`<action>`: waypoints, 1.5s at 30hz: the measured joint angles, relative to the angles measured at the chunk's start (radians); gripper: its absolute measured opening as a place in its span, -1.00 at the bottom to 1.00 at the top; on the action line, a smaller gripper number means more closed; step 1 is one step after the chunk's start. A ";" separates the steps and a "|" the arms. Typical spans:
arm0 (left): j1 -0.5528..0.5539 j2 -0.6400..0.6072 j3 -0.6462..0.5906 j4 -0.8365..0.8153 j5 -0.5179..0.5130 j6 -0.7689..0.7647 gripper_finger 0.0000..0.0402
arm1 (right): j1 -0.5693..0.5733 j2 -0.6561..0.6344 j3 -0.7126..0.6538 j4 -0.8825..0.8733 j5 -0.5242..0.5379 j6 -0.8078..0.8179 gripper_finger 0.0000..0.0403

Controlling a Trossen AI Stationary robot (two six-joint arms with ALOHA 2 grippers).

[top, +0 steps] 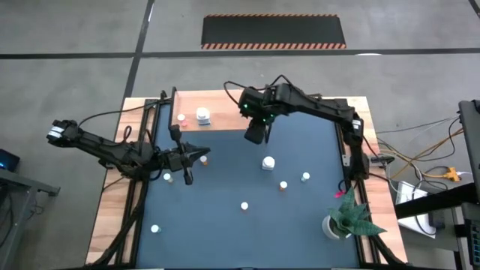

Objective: Pick and place medicine bottles onto shelf by color
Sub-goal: Put the yellow pill bottle on the shelf

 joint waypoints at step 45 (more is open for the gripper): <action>-0.002 0.000 0.000 0.003 0.001 -0.002 -0.98 | -0.109 0.057 -0.001 0.039 0.022 -0.107 -0.34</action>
